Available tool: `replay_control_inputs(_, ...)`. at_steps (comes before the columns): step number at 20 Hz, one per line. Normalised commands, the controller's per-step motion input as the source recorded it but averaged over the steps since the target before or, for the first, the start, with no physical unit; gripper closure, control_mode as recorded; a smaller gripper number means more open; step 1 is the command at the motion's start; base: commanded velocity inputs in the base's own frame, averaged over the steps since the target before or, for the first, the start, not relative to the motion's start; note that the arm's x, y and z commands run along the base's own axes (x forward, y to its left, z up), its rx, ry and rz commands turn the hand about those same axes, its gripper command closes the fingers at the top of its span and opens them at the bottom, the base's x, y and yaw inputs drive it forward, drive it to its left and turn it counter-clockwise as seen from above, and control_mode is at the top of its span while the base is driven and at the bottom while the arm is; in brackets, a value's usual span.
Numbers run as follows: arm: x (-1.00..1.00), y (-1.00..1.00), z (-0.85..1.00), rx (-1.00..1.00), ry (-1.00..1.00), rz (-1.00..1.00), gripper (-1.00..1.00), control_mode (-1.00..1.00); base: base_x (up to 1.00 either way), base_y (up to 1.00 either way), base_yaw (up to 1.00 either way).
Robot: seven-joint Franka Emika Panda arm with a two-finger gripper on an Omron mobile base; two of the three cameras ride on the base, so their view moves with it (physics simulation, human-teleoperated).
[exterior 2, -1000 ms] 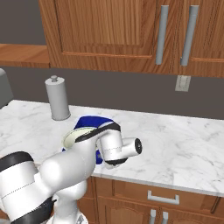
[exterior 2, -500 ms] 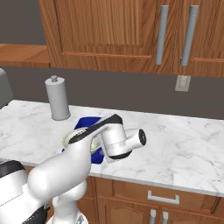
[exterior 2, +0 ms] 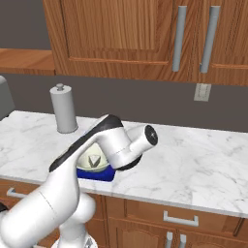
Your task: Place the bowl with cake and the cupcake onto the tray.
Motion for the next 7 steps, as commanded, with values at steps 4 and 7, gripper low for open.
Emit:
replay_control_inputs(4, -0.55, 0.02, 0.45, -0.26, -0.06, 0.00, -1.00, -1.00, 0.00, 0.00, 0.00)
replay_control_inputs(7, -0.56, 0.19, 0.30, -0.27, -0.06, 0.00, -1.00, -1.00, 0.00, 0.00, 0.00)
